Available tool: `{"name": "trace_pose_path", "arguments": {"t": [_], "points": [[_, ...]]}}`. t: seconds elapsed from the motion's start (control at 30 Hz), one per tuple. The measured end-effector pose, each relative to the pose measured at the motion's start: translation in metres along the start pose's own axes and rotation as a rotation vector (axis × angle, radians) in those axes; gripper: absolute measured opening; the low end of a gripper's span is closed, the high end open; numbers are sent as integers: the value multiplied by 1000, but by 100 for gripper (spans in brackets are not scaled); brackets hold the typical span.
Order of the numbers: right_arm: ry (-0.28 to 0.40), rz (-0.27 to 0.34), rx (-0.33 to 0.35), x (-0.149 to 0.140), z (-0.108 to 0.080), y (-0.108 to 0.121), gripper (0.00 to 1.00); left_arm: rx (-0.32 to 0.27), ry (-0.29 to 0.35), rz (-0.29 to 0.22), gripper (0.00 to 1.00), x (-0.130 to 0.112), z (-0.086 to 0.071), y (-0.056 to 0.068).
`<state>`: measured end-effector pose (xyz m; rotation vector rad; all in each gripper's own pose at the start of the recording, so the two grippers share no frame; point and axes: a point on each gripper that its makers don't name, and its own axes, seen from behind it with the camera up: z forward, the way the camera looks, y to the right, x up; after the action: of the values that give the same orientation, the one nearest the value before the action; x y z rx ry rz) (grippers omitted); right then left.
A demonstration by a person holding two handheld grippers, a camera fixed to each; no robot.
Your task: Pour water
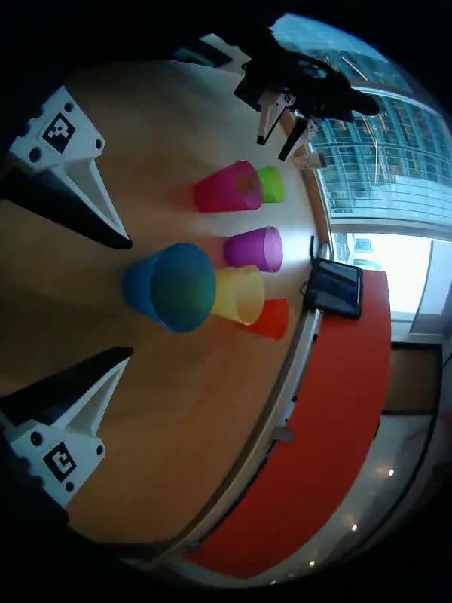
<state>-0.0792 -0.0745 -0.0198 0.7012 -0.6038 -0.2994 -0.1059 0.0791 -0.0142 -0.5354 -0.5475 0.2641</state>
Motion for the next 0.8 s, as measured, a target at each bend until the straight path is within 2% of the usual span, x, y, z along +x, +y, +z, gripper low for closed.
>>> {"name": "trace_pose_path", "arguments": {"t": [0.17,0.3,0.5,0.8], "points": [[29,21,-43,-1,-19,7,100,70,56,-29,96,6,-10,-11],[67,34,-92,5,-34,15,100,131,108,-33,96,11,-17,-20],[148,68,-168,22,-54,25,100,220,205,-26,96,27,-28,-32],[288,109,-295,45,-75,38,100,336,331,-59,96,44,-43,-42]]}}
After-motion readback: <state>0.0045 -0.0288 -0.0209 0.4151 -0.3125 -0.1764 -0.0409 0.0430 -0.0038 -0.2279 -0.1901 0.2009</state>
